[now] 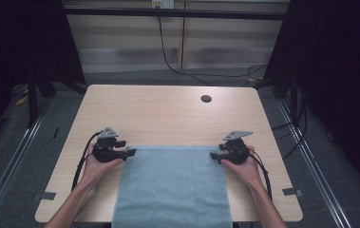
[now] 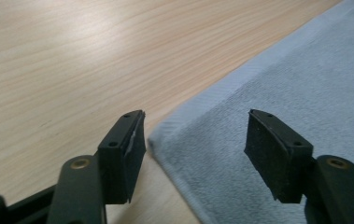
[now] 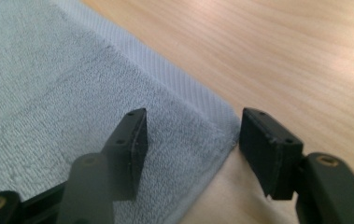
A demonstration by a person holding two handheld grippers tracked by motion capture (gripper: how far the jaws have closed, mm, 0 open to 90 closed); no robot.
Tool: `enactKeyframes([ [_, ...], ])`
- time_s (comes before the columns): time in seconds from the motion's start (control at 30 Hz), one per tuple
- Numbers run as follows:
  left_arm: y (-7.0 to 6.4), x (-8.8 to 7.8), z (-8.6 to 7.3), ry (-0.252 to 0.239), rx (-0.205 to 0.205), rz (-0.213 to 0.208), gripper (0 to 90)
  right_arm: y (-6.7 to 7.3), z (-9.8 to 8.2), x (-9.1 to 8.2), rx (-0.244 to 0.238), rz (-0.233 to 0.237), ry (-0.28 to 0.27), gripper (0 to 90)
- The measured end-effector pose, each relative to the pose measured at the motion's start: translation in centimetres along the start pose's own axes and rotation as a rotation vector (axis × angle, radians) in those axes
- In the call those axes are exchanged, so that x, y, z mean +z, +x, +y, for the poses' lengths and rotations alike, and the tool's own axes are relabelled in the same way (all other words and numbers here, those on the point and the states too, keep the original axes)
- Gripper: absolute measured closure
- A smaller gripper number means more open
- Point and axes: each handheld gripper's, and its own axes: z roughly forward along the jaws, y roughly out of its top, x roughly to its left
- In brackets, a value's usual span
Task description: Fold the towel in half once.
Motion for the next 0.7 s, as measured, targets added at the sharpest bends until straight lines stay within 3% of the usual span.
enactKeyframes([
  [0.03,0.1,0.1,-0.1,-0.004,-0.004,0.013,35.9,0.2,-0.1,-0.1,0.002,-0.007,-0.002,42.8],
  [0.07,0.3,0.2,-0.3,0.009,0.006,0.017,34.0,0.4,-0.1,-0.1,-0.005,0.001,-0.003,53.7],
  [0.1,0.5,0.3,-0.4,0.02,-0.002,0.006,34.0,0.4,-0.1,-0.1,-0.005,0.001,-0.003,53.7],
  [0.17,0.6,0.4,-0.5,0.028,-0.003,0.005,32.1,0.8,-0.1,-0.2,-0.02,0.025,-0.01,67.7],
  [0.2,0.6,0.5,-0.6,0.039,0.007,0.013,31.4,1.0,-0.2,-0.1,-0.023,0.054,-0.02,78.8],
  [0.4,0.1,1.0,-0.7,0.041,0.035,0.016,33.6,1.1,-0.2,-0.1,-0.007,0.068,-0.023,84.8],
  [0.43,-0.3,1.2,-0.6,0.032,0.076,0.003,40.0,1.0,-0.3,-0.1,-0.004,0.075,-0.03,85.2],
  [0.47,-0.3,1.2,-0.6,0.032,0.076,0.003,44.4,1.0,-0.3,-0.1,-0.004,0.075,-0.03,85.2],
  [0.53,-1.2,1.4,-0.5,0.044,0.119,0.003,48.0,1.0,-0.3,-0.1,0.005,0.073,-0.031,85.2],
  [0.6,-1.4,1.3,-0.5,0.044,0.119,-0.009,59.4,1.0,-0.3,-0.1,0.005,0.071,-0.032,85.2],
  [0.63,-1.5,1.3,-0.5,0.046,0.133,-0.036,65.9,1.1,-0.3,-0.1,0.01,0.072,-0.03,85.3],
  [0.7,-1.5,1.4,-0.6,0.041,0.12,-0.052,76.5,1.1,-0.3,-0.1,0.015,0.076,-0.031,85.6],
])
